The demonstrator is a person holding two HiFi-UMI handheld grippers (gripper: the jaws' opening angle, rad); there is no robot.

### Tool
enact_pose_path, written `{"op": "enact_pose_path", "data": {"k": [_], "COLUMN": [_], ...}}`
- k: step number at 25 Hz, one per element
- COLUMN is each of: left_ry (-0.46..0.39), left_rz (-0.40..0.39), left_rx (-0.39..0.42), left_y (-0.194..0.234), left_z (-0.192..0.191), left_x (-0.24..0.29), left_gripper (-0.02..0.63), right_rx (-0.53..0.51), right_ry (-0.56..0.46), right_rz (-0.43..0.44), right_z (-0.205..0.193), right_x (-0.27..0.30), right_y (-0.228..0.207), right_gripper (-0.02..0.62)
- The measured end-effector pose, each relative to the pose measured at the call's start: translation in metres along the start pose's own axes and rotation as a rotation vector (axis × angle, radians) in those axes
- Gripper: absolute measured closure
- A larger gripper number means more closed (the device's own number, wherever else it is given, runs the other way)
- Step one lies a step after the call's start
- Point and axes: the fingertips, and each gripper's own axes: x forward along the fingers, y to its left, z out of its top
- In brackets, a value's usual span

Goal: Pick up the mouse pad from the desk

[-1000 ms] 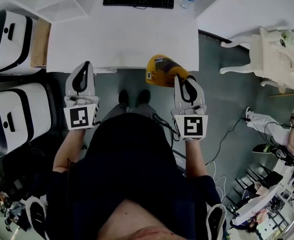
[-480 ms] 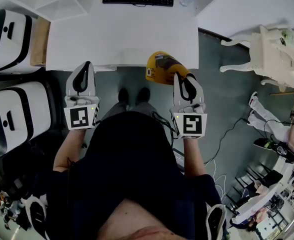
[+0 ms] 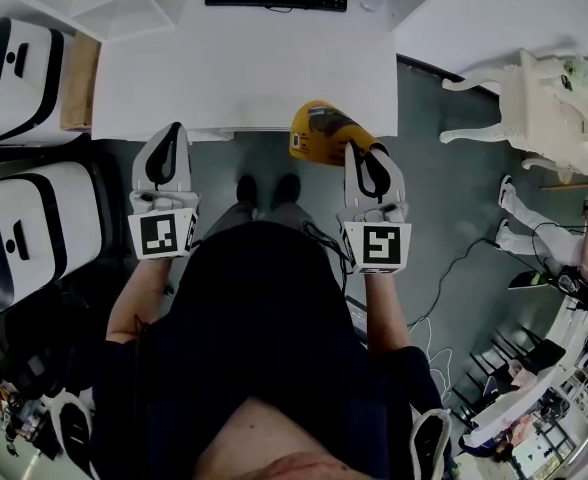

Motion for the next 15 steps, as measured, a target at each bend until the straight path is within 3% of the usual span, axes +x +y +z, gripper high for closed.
{"op": "enact_pose_path", "data": {"k": [15], "left_ry": [-0.001], "left_rz": [-0.006], "left_rx": [-0.002], "left_y": [0.0003], "left_z": [0.0024], "left_x": [-0.0006], "left_gripper": [0.606], "right_rx": [-0.004], "right_ry": [0.006], "right_rz": [0.006], "right_z": [-0.0004], "right_x": [0.0057], "right_y": [0.0008], "right_gripper": [0.575]}}
